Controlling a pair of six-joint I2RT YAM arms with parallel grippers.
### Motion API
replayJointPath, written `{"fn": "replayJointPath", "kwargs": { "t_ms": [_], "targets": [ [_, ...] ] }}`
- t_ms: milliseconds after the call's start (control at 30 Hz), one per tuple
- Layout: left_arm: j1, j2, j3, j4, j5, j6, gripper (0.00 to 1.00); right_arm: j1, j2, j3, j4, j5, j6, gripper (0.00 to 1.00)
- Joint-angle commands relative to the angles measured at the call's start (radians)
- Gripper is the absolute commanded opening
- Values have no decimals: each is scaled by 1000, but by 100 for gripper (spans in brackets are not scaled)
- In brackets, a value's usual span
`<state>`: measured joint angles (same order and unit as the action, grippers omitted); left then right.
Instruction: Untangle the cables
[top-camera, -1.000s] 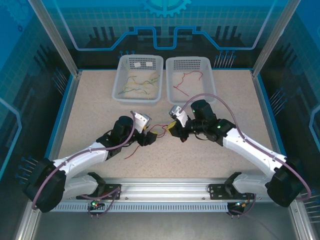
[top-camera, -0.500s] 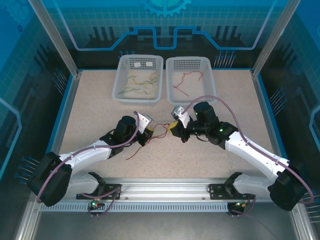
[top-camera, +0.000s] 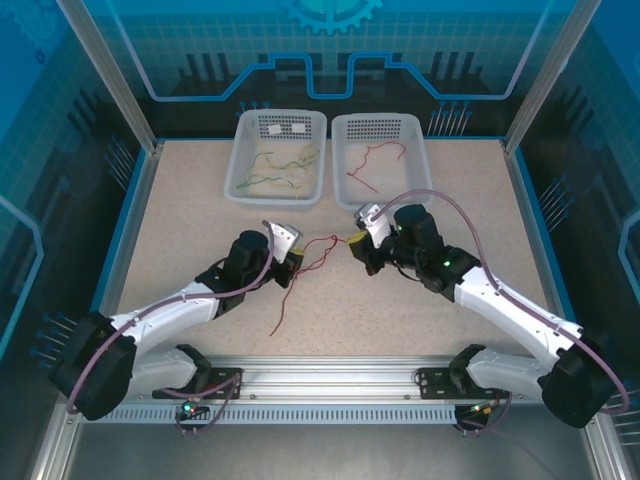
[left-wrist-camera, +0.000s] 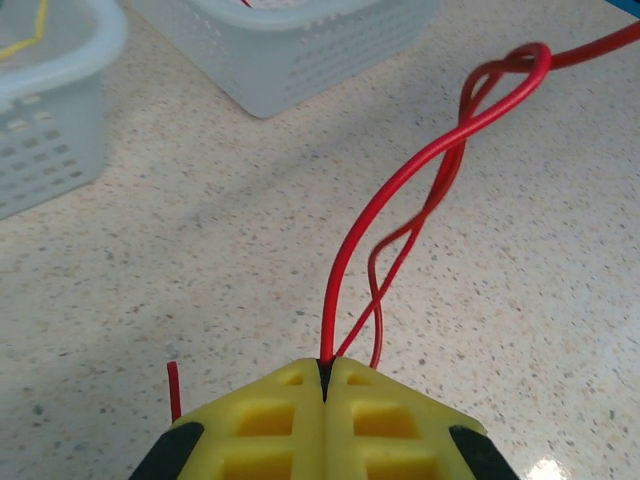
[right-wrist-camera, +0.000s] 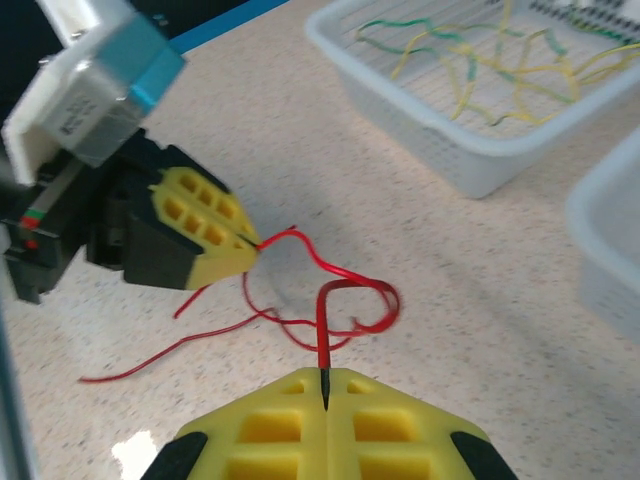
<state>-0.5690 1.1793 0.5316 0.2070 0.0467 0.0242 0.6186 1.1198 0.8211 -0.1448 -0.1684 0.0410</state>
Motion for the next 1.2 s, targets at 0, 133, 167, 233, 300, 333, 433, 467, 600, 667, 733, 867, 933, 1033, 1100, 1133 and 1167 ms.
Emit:
{"fn": "replayJointPath", "kwargs": {
  "t_ms": [0,133,167,233,300,333,433,467,600,667,733,867,933,1033,1100,1133,1167],
  "targets": [
    [-6,-50,3,13,-151,-38,0,-25,-29,-28,43,109,35,0],
    [7,-109,-5,26,-300,-80,0,-37,-58,-61,71,173,65,0],
    [12,-130,-7,31,-315,-90,0,-42,-65,-74,79,187,71,0],
    [30,-176,-10,41,-345,-110,0,-52,-86,-99,95,225,90,0],
    [49,-218,-8,37,-378,-130,0,-67,-110,-125,107,254,106,0],
    [58,-238,-6,32,-403,-137,0,-78,-125,-140,113,257,115,0],
    [79,-286,-5,20,-428,-140,0,-98,-178,-176,129,276,131,0],
    [82,-297,-4,17,-436,-138,0,-103,-195,-187,132,284,132,0],
    [85,-322,-1,-10,-490,-146,0,-119,-265,-225,143,321,129,0],
    [86,-328,-5,-16,-526,-156,0,-132,-294,-235,140,330,132,0],
    [88,-333,-15,-8,-555,-166,0,-145,-320,-238,133,334,135,0],
    [89,-349,-19,-16,-589,-174,0,-164,-360,-249,123,353,137,0],
    [91,-363,-26,-26,-600,-186,0,-177,-376,-252,122,360,145,0],
    [94,-386,-32,-21,-527,-169,0,-196,-374,-237,122,278,125,0],
    [97,-404,-44,-29,-605,-197,0,-197,-377,-235,120,302,128,0],
    [104,-410,-48,-34,-647,-209,0,-204,-380,-231,111,329,140,0],
    [121,-417,-48,-55,-672,-235,0,-220,-382,-220,89,356,159,0]
  ]
}}
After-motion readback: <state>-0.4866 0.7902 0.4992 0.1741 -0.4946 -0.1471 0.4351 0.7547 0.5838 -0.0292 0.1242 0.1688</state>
